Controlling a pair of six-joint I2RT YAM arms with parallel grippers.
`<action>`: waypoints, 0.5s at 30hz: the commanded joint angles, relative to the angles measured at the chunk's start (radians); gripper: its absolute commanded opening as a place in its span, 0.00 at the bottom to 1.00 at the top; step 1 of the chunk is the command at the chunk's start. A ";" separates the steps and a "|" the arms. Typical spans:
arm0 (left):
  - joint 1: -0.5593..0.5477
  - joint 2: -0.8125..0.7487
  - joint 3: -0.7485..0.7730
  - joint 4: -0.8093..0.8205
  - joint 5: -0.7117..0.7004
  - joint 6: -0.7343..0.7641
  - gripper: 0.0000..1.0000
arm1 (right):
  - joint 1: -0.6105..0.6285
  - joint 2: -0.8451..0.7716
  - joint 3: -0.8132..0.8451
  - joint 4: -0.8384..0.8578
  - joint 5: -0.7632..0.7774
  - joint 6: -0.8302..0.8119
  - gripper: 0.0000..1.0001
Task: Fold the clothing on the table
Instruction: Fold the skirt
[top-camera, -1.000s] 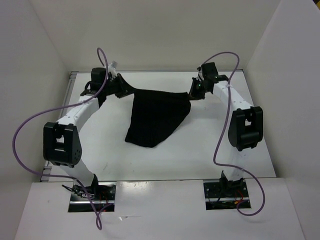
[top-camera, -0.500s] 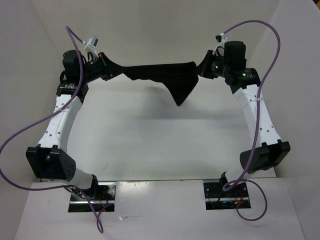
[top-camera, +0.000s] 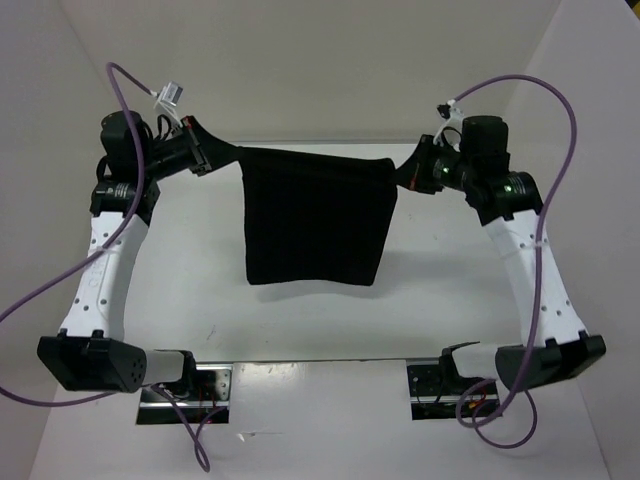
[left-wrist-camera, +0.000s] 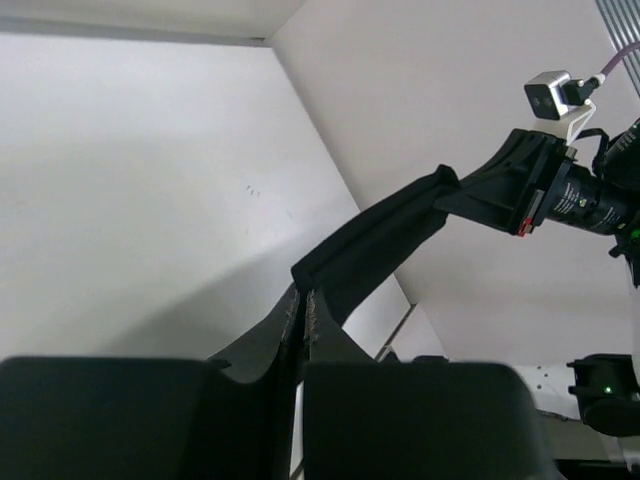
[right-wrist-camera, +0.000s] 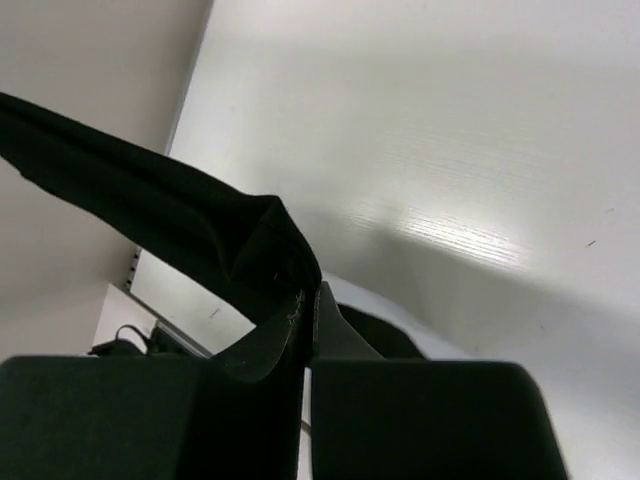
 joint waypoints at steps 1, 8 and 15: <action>0.037 -0.038 0.036 0.011 0.017 0.046 0.00 | -0.012 -0.080 -0.040 -0.041 0.034 -0.001 0.00; 0.037 0.212 -0.047 0.066 0.017 0.055 0.00 | -0.012 0.134 -0.101 0.043 0.045 0.008 0.00; 0.037 0.455 0.222 0.034 0.029 0.046 0.00 | -0.012 0.389 0.159 0.051 0.157 -0.001 0.00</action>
